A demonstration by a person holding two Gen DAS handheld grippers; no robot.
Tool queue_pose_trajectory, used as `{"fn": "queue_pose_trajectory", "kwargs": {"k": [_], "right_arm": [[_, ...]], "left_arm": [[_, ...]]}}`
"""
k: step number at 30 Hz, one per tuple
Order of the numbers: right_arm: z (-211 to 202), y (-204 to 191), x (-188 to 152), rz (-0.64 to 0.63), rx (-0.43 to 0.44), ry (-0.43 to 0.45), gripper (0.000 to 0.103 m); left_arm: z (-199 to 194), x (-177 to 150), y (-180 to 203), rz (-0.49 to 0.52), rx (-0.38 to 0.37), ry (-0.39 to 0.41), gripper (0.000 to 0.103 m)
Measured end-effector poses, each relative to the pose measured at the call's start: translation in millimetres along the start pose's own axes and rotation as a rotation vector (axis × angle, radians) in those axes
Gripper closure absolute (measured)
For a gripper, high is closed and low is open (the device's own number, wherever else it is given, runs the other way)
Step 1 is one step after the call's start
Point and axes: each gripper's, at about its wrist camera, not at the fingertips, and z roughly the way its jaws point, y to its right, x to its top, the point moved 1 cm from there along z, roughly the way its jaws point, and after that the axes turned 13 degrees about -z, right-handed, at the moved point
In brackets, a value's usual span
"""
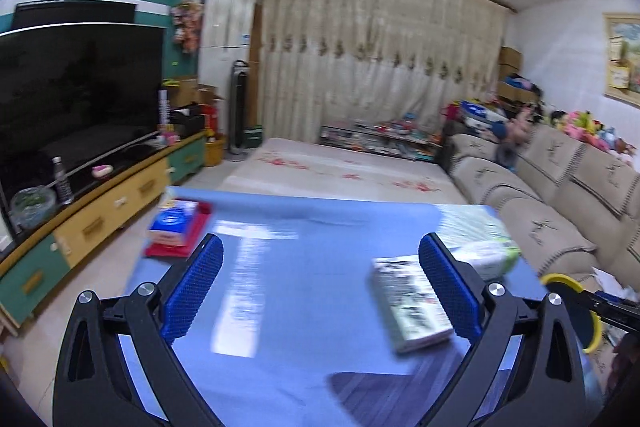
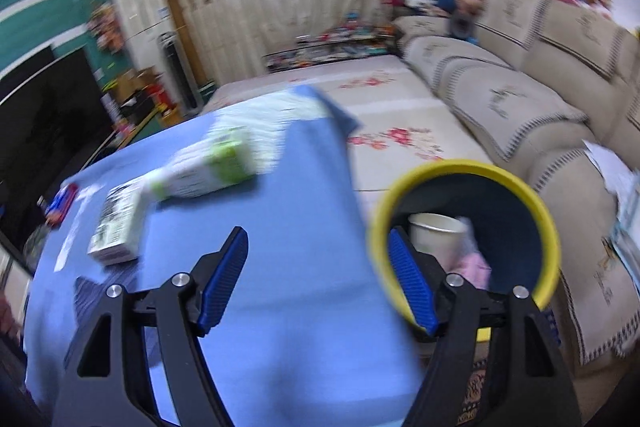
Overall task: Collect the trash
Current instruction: 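Grasp the black-and-white printed drink carton with the right tool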
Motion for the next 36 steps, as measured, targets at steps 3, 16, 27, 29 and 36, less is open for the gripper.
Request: {"fn": "queue_pose_trajectory", "kwargs": {"k": [3, 16, 27, 29, 36], "right_arm": [[6, -48, 13, -0.102, 0.047, 0.001, 0.034], [46, -200, 35, -0.314, 0.217, -0.007, 0.020], [93, -220, 30, -0.310, 0.188, -0.128, 0.020], [99, -222, 29, -0.309, 0.183, -0.147, 0.020], [112, -227, 25, -0.308, 0.172, -0.175, 0.034]], "left_arm": [[5, -1, -25, -0.003, 0.040, 0.026, 0.006], [11, -7, -58, -0.082, 0.039, 0.030, 0.006], [0, -14, -33, -0.054, 0.001, 0.021, 0.005], [1, -16, -31, -0.050, -0.003, 0.018, 0.005], [1, -18, -27, -0.047, -0.010, 0.011, 0.005]]}}
